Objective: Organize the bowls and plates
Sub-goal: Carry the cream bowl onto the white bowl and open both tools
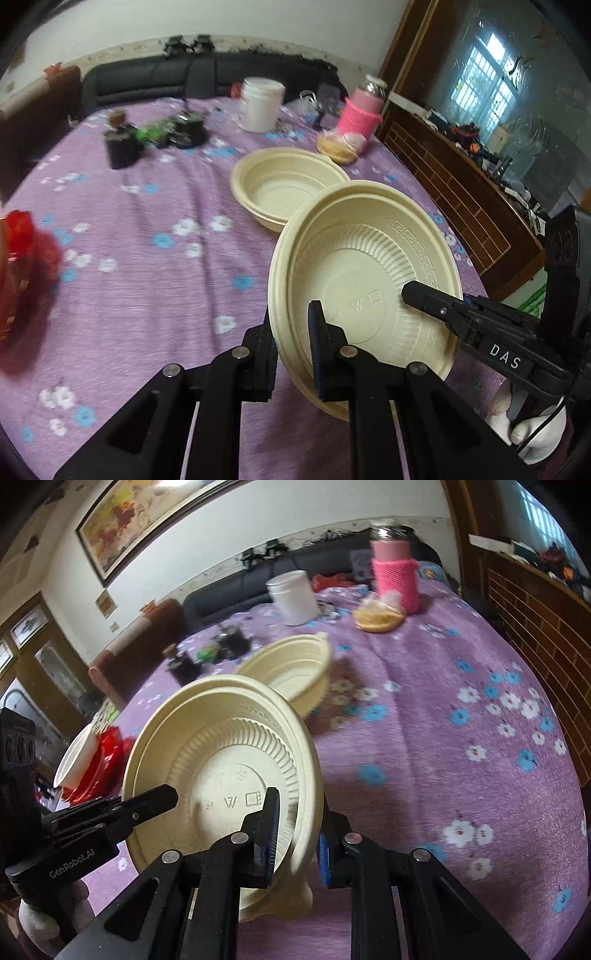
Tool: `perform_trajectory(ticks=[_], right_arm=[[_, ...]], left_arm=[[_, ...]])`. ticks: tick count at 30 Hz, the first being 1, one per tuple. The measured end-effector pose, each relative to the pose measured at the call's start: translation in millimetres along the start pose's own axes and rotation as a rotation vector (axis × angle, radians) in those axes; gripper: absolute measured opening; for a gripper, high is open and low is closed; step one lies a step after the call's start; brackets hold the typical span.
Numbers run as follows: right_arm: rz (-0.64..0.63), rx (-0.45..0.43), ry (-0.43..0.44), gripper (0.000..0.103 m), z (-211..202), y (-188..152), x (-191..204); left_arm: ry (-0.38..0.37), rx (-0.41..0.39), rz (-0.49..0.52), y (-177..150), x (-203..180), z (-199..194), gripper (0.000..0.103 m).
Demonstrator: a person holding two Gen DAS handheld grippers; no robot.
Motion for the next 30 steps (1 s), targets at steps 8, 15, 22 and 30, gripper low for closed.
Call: perform_trajectory(ticks=[8,15,22,30], right_arm=[[-0.153,-0.023,0.065,0.019,5.0,17.4,109.8],[-0.316,-0.044,0.130,0.020,19.1,44.8,236.6],[-0.415,0.003,0.161,0.020,63.5,65.1,337.7],[-0.469,0.068,0.112,0.020,123.3,63.5,386.1]], left_arm=[[0.101,-0.117,-0.095,-7.9,85.9,-82.4,0.015],[0.251,-0.185,-0.221,-1.5,187.1,-146.3,0.015],[0.348,-0.196,-0.347,0.4,278.4,-174.1,0.015],[0.399,-0.142,-0.433,-9.5,347.7,-157.0,0.016]])
Point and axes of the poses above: each gripper's, at about its wrist camera, not at the fingertips, and z roughly the way its jaws point, x to its left, y to its top, the point moved 7 cm from there along z, roughly the way its jaws point, and after that the axes turned 9 degrees about x, right-handed, at the moved point
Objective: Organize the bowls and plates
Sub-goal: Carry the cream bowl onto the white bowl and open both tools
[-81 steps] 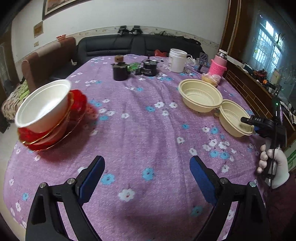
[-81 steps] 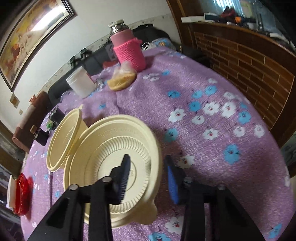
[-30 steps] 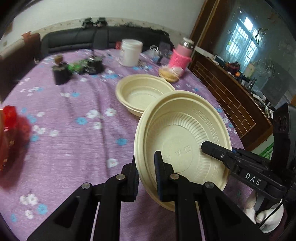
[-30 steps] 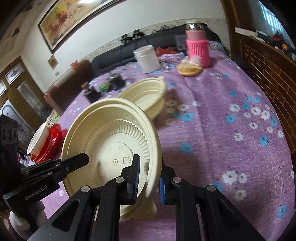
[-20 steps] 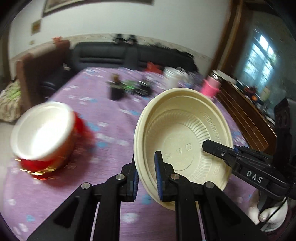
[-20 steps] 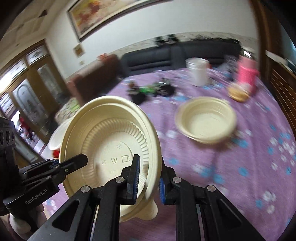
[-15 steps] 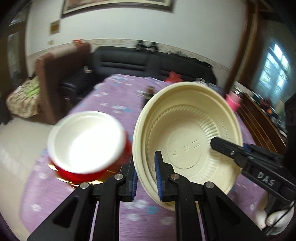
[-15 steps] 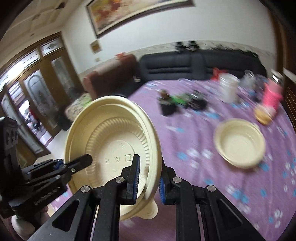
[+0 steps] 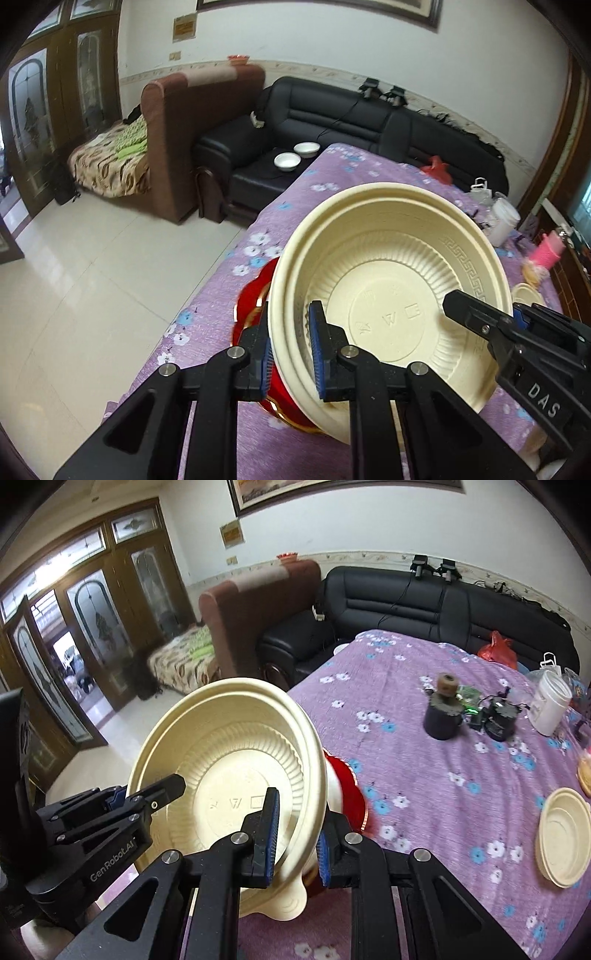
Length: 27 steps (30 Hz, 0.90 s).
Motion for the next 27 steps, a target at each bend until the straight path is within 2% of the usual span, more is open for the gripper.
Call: perform_trajectory(ticks=[3,5,7,9,11,13,19,27], right_arm=[[-0.012,0.019,-0.024,0.021,16.7,-2.4,2.9],[-0.035,0.015,-0.059,0.021,25.4,-6.3,2.9],[-0.066,-0.012,-0.109,0.022,26.8,-9.0,3.4],[-0.094,-0.037,-0.137,0.026,29.0,-10.8,7.0],[-0.101,-0.060,-0.149,0.030,29.2,-12.5,8.7],[-0.089,-0.077,-0.136,0.041,27.8,-13.3,9.1],[-0.024,-0.144,-0.103,0.050,7.7,-16.7,3.1],[0.031,-0.166,-0.075,0.053,-14.7,-43.3,-17.2]], left_arm=[[0.011,0.016,-0.013,0.3,8.6,13.5,0.016],[0.024,0.012,-0.014,-2.1,10.4,15.9,0.022],[0.038,0.002,-0.010,-4.6,10.8,16.2,0.039],[0.043,-0.015,-0.020,-4.9,12.8,14.7,0.050],[0.047,-0.030,-0.026,-6.3,13.9,10.5,0.054],[0.046,-0.042,-0.027,-7.4,14.3,5.9,0.059],[0.112,-0.107,-0.003,-19.8,11.8,-21.4,0.063],[0.205,-0.224,0.057,-48.6,-12.1,-67.4,0.080]])
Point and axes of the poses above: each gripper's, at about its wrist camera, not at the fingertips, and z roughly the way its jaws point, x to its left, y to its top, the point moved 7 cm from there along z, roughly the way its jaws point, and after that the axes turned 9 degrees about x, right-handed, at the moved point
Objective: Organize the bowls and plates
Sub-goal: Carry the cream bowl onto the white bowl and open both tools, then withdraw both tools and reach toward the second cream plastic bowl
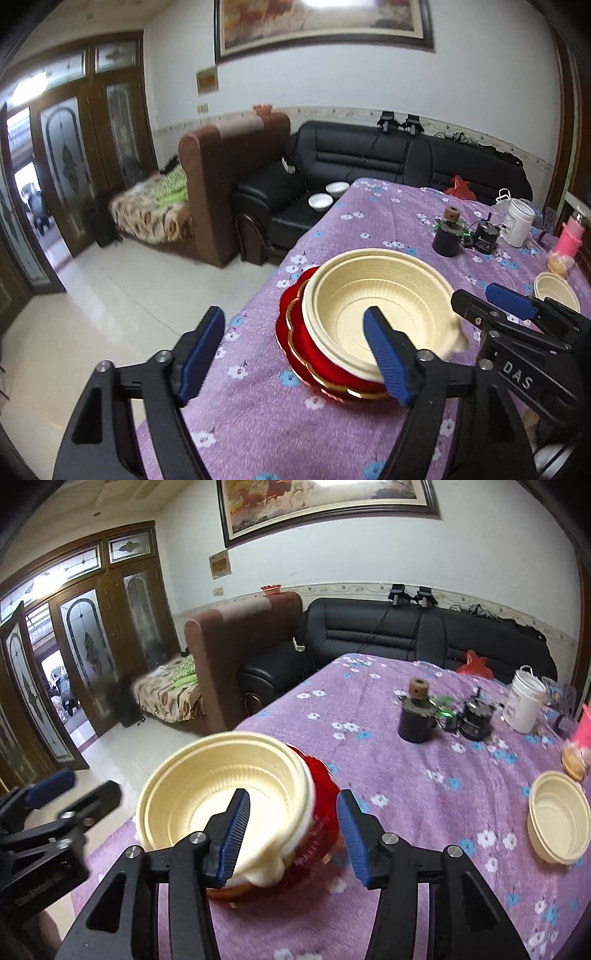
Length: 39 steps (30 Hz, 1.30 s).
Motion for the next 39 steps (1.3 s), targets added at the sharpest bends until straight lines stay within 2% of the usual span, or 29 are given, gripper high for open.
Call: perform_trajectory(ticks=[4,8,13,19,30,39], right_arm=[[0.023,0.001,-0.001,0.053,-15.4,-16.3,-19.5],[0.050,0.006,-0.006,0.053,-31.2,-32.0,-39.7],[0.077,-0.003,-0.001,0.061,-49.8,-47.9,-60.5],[0.108,-0.004,0.001,0.062,-64.0,-66.6,-85.2],[0.213,-0.018,-0.025,0.063,-75.5,-79.8,-149.9],[0.415,-0.081,-0.077,0.063,-88.3,-74.5,-246.5]], left_arm=[[0.010,-0.036,0.034,-11.5,-20.9,-24.7,0.086],[-0.022,-0.023,0.076,-21.5,-47.1,-35.3,0.086],[-0.050,-0.010,0.120,-35.7,-77.0,-45.2,0.086],[-0.048,-0.016,0.183,-42.9,-109.8,-54.4,0.086],[-0.045,-0.001,0.279,-48.9,-154.6,-48.3,0.086],[-0.091,0.066,0.321,-54.9,-186.3,-23.1,0.087]])
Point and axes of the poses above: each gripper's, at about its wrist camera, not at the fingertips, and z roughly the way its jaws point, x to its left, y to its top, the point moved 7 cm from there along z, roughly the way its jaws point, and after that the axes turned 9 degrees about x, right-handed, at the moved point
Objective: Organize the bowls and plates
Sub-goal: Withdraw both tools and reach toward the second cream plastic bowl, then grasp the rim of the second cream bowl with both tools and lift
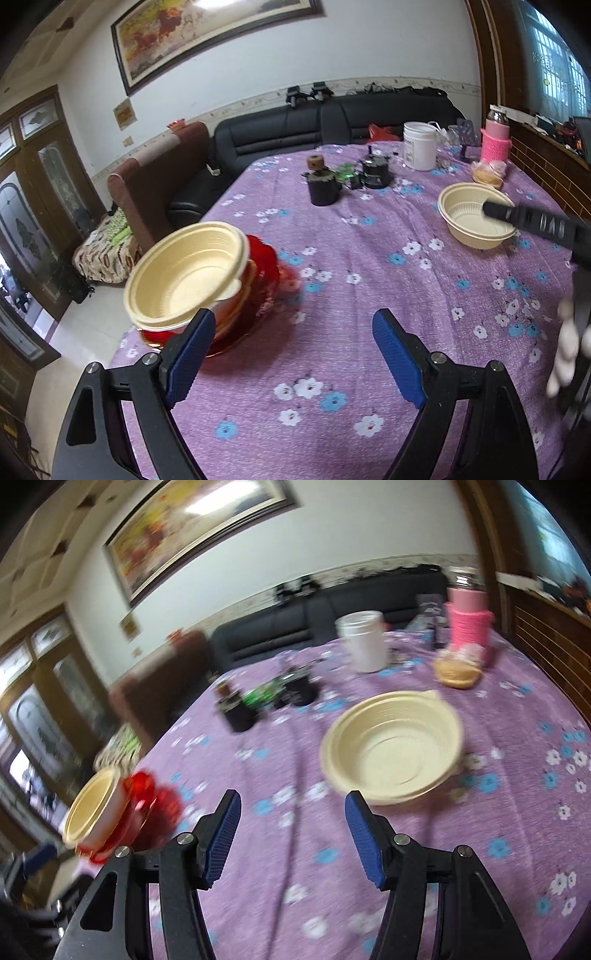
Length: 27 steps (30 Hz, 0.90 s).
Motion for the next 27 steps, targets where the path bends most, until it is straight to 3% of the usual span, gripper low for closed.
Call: perform_trajectory(ticks=[7,10,15,18,24,26,27], right_arm=[[0.190,-0.059,-0.035,0.063,9.6,46.8,-79.1],[0.260,-0.080,-0.046,0.063,13.7,51.4,-111.4],[0.314,-0.037,-0.073,0.063,30.5,52.2,-149.4],[0.343,-0.006,-0.036,0.063,41.4,49.8,-157.8],[0.259,0.050,-0.075,0.063,63.7,42.4,-144.8],[0.227,0.056,-0.075,0.059,65.9,41.4,-137.6],[0.213,0.057,-0.079,0.051,66.9,41.1,-135.9]], left_arm=[[-0.108,0.061,0.009,20.9,-24.0,25.8,0.086],[-0.159,0.078,0.004,38.7,-36.6,39.1,0.086],[-0.249,0.110,-0.010,74.0,-70.1,71.5,0.086],[-0.319,0.149,-0.031,95.1,-96.5,97.4,0.086],[-0.376,0.215,-0.022,118.1,-147.4,141.0,0.086],[-0.402,0.234,-0.023,123.2,-161.4,149.5,0.086],[-0.416,0.239,-0.022,125.7,-167.4,153.1,0.086]])
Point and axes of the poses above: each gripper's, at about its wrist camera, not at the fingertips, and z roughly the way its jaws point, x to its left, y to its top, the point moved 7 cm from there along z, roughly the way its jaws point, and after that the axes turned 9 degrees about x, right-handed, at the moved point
